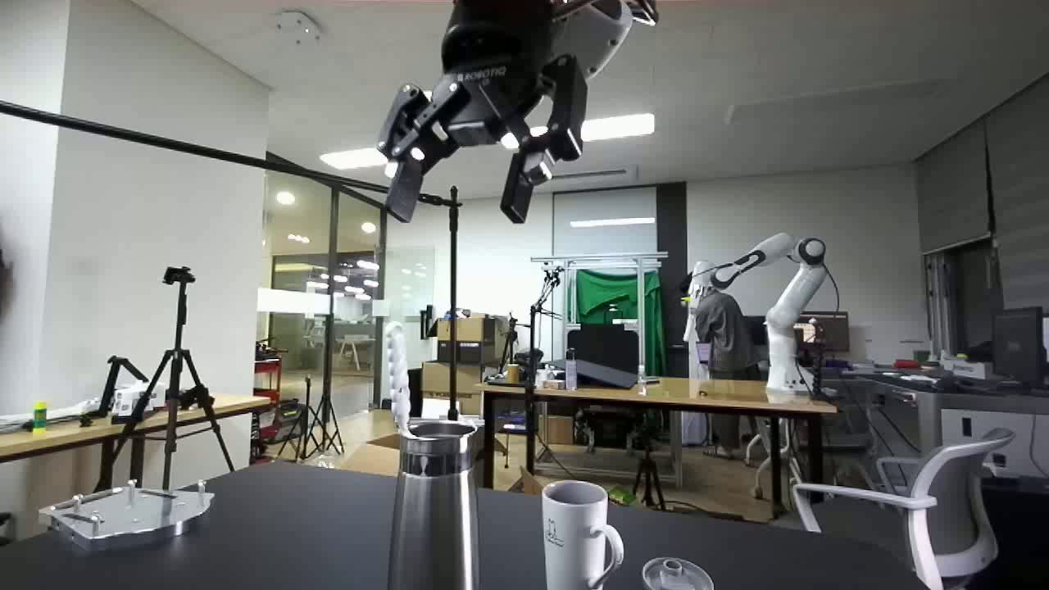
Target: Stir the contents in the flusk.
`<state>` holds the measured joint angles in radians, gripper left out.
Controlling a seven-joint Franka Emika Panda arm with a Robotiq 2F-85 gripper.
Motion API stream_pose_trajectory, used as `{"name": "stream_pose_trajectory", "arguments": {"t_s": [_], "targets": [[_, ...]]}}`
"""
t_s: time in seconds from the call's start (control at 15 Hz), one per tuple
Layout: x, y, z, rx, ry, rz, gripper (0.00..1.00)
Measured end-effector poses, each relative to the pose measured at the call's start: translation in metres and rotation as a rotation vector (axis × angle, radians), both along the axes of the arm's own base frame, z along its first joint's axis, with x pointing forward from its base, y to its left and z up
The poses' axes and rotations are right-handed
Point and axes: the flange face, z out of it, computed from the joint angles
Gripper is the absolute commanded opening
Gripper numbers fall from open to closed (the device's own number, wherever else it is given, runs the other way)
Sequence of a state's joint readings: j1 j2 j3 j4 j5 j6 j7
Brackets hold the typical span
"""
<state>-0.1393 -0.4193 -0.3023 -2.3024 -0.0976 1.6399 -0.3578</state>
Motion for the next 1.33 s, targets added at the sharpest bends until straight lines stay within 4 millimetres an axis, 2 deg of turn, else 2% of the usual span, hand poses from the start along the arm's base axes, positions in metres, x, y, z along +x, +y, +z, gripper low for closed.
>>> {"name": "stream_pose_trajectory", "arguments": {"t_s": [0.93,1.07,1.33], "targets": [[0.004,0.005,-0.001,-0.006,-0.009,0.01,1.0],[0.014,0.021,-0.005,-0.025,-0.029,0.05,1.0],[0.037,0.082,-0.025,-0.074,-0.08,0.194,1.0]]}}
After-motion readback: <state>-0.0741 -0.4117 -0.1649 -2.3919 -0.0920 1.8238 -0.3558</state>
